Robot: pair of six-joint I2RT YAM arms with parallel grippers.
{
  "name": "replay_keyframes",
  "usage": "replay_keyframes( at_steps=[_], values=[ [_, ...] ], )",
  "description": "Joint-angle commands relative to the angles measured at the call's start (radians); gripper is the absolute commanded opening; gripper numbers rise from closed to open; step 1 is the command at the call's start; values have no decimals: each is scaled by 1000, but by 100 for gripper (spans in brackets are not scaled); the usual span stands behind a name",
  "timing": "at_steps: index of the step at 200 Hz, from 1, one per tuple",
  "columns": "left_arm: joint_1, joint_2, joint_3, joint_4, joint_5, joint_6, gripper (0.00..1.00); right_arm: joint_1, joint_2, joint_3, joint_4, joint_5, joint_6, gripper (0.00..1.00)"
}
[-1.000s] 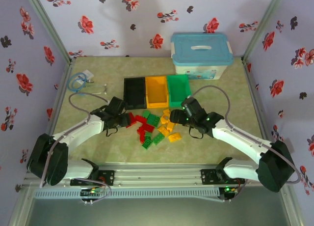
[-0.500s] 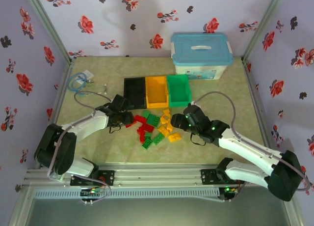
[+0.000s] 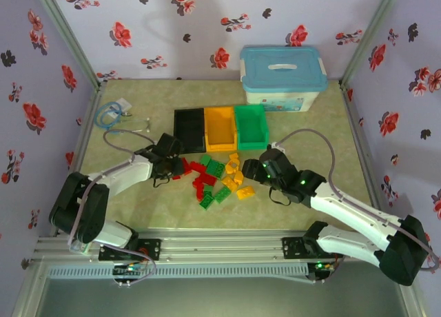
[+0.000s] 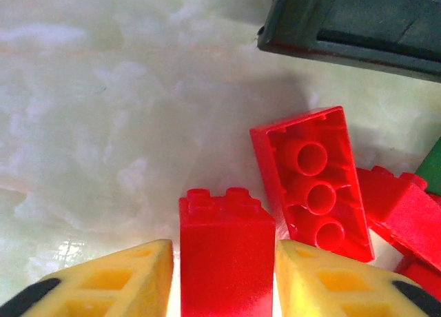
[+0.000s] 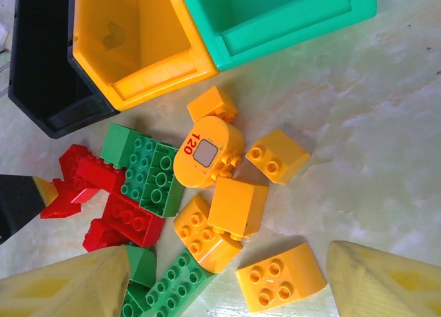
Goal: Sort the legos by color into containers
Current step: Pick up the lego from the center of the table, then place the lego in the container.
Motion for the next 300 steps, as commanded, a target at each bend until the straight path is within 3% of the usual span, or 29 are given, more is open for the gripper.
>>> replay_keyframes(
  at_steps=[1,39,67,78,88,117,193,300],
  values=[
    [5,-30,-35,-15,-21,-19,48,8,26,28,-15,25,-28,76],
    [6,-35,-62,-1,-27,-3,49,13,30,-8,26,25,0,77],
    [6,-47,-67,0,-30,8,34,16,23,-33,25,47,33,78],
    [6,-56,-67,1,-33,9,29,18,24,-27,-9,82,63,83],
    [6,-65,-65,-5,-34,9,26,18,28,-14,-62,137,105,99],
    [7,-117,-35,-40,-38,12,23,33,11,-5,-163,273,148,99],
    [6,-211,149,-160,-52,62,22,33,-69,-78,-32,141,30,96],
    [38,164,482,-110,-3,157,22,36,-108,-105,-41,85,18,92]
  ],
)
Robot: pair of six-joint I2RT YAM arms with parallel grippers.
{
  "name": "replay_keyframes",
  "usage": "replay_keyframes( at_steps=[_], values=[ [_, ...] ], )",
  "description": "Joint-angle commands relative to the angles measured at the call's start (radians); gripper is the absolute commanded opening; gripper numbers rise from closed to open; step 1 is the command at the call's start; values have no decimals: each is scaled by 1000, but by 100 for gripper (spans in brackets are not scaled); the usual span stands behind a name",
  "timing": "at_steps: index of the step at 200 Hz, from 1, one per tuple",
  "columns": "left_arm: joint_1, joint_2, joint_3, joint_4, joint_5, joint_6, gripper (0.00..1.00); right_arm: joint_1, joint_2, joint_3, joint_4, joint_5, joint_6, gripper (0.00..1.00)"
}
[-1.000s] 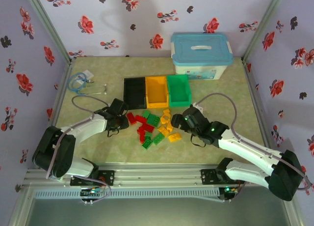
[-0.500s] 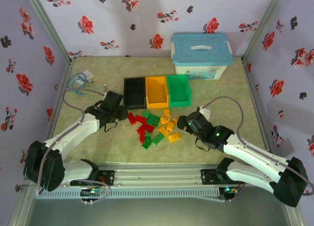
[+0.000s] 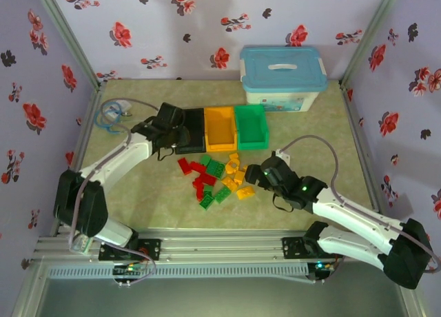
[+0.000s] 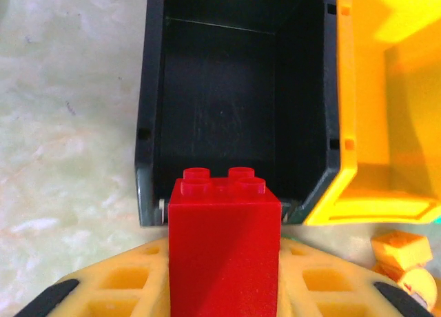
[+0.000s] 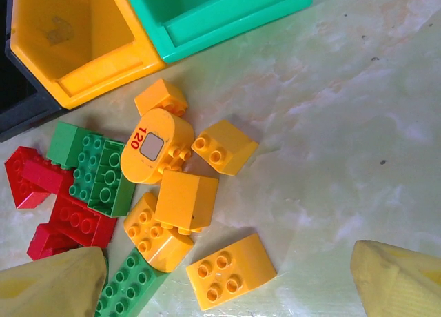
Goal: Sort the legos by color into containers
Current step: Place the lego in the container.
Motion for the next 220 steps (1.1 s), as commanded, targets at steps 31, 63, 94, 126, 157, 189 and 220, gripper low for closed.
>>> replay_keyframes(
  at_steps=[31,63,94,126,157,189,220],
  values=[
    [47,194,140,37,57,59,23,11,-88,-33,-27,14,-14,92],
    [89,297,216,27,71,75,23,11,-97,-33,-30,17,-14,92],
    [136,371,286,2,87,96,23,11,-87,-29,-29,11,-14,92],
    [170,391,328,-17,88,110,23,11,-82,-26,-27,10,-14,92],
    [158,380,316,-32,112,117,69,10,-70,-17,-28,11,-18,92],
    [136,298,232,-9,100,98,87,10,-55,-8,-21,4,-19,92],
    [104,128,128,0,73,88,85,10,-39,12,-50,1,-43,92]
  ],
)
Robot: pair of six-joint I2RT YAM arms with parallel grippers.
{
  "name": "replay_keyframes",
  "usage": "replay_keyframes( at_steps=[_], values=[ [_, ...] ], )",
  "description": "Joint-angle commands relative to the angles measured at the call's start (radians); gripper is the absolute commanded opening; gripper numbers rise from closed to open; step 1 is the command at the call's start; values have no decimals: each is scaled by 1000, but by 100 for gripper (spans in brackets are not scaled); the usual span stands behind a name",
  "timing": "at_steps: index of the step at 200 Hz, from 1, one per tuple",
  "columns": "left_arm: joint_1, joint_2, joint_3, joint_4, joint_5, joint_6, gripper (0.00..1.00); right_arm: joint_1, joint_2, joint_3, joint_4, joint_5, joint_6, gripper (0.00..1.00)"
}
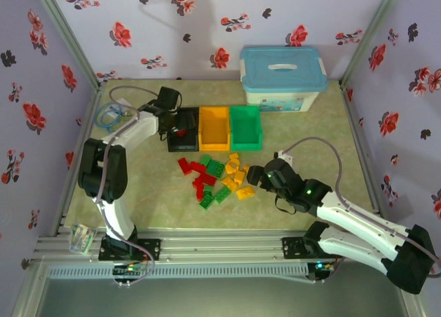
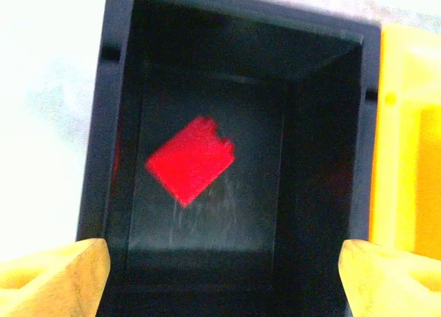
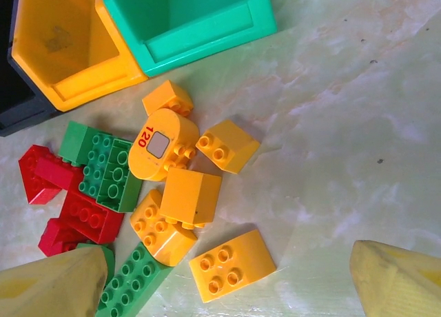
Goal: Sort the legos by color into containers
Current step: Place the lego in the container, then pick up the lego from the center of the table.
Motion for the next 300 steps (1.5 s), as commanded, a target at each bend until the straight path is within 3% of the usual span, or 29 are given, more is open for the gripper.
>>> replay_keyframes(
  at_steps=[1,60,114,198,300],
  values=[
    [-29,-153,-73,-29,-25,-12,85,7,14,27,-37,1,-36,92],
    [-108,-385,-370,14,-28,-100,76,6,46,37,-13,-1,-66,91],
    [-146,-399,-554,111,-15,-184,66,11,102,36,32,-26,-61,89],
    [-200,-274,-536,156,13,-199,63,18,112,7,66,-18,-38,89],
    [-205,-177,-490,174,-7,-192,60,18,67,-43,62,-2,-18,89]
  ],
)
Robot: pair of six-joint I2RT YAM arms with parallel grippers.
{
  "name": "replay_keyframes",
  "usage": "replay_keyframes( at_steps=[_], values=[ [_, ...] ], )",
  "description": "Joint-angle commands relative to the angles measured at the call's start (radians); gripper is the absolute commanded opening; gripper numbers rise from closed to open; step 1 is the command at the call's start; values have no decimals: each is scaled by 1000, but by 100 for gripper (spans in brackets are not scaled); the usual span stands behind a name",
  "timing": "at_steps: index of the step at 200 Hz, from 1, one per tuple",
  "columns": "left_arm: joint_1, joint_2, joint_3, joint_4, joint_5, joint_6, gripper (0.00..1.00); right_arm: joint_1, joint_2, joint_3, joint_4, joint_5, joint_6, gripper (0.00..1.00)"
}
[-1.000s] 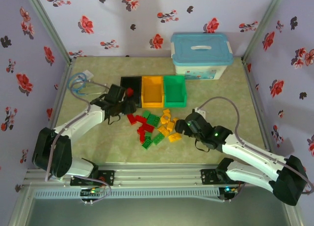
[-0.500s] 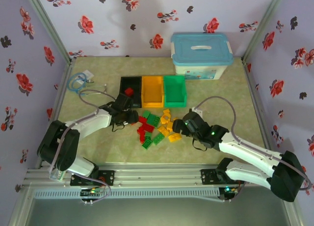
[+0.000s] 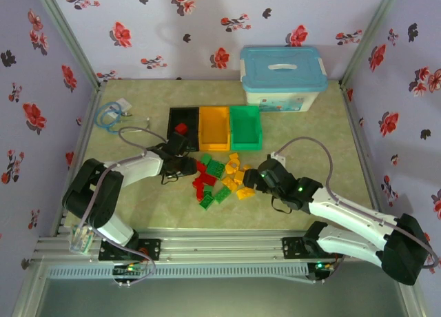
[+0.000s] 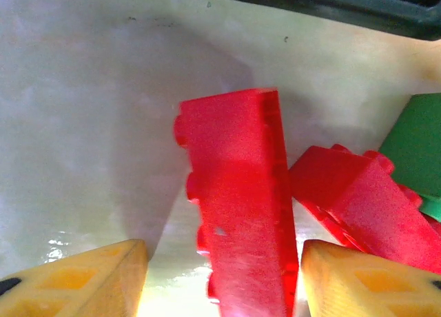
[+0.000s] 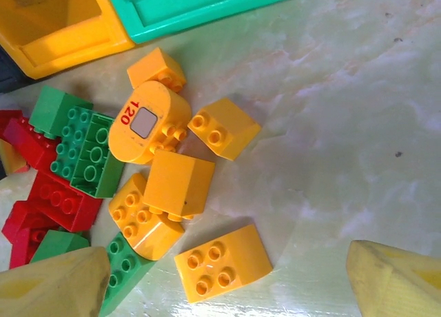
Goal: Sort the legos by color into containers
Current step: Pick up the lego from the center of the table.
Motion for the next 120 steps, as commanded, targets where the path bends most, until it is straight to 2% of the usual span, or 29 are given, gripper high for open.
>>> replay_keyframes(
  at_steps=[1,68,120],
  values=[
    [-6,29,48,3,-12,-4,60,8,-28,-24,2,23,23,89],
    [-5,89,95,-13,-35,7,52,8,-90,-68,-2,37,40,89],
    [-8,78,74,-18,-58,2,33,8,-107,-84,3,44,47,88]
  ],
)
